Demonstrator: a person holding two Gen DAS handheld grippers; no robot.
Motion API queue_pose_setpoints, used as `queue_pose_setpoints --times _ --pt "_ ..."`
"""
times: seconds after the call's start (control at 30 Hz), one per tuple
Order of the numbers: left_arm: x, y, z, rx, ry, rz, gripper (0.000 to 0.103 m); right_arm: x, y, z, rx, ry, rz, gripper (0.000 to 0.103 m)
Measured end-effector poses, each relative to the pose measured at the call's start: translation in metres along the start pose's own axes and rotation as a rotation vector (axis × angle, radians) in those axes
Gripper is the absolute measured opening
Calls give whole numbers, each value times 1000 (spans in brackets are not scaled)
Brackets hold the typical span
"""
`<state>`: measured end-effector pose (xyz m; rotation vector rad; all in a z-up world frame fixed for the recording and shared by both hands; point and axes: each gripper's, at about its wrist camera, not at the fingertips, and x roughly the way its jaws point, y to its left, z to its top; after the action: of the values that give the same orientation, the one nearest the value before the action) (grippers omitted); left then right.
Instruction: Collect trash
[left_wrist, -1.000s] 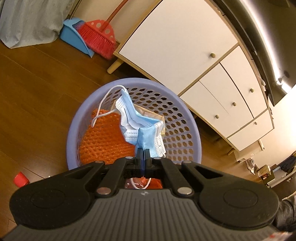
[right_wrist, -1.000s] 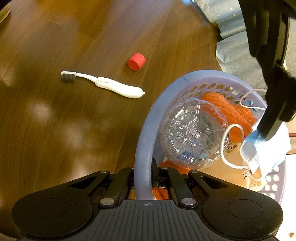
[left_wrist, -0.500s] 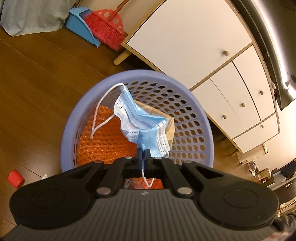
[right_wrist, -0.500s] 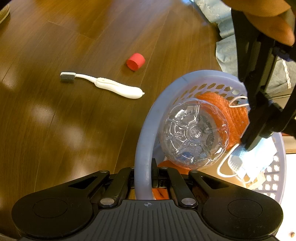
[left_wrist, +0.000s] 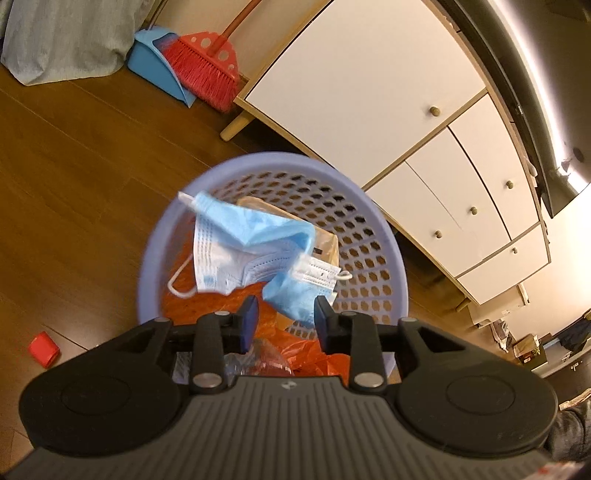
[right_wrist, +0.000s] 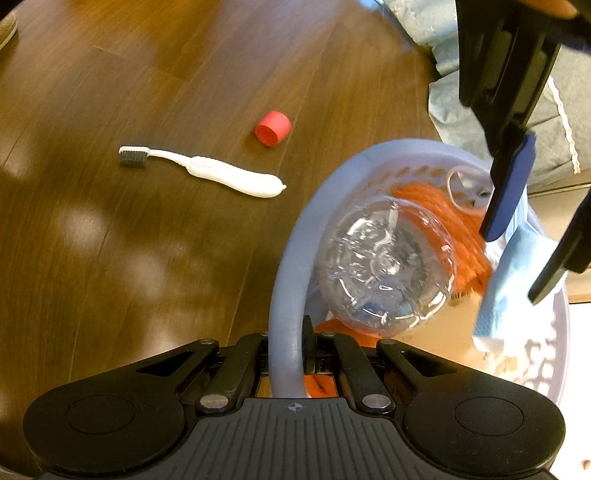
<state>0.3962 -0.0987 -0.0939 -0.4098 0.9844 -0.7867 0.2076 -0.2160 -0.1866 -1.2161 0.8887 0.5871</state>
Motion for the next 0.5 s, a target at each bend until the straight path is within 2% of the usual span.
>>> queue_pose_setpoints --times 0.13,0.5 --pt "-11 2 -5 -11 -3 0 34 0 0 0 0 -1 -1 0" --pt "-35 6 -10 -21 -9 6 37 1 -1 1 -3 -1 2 0"
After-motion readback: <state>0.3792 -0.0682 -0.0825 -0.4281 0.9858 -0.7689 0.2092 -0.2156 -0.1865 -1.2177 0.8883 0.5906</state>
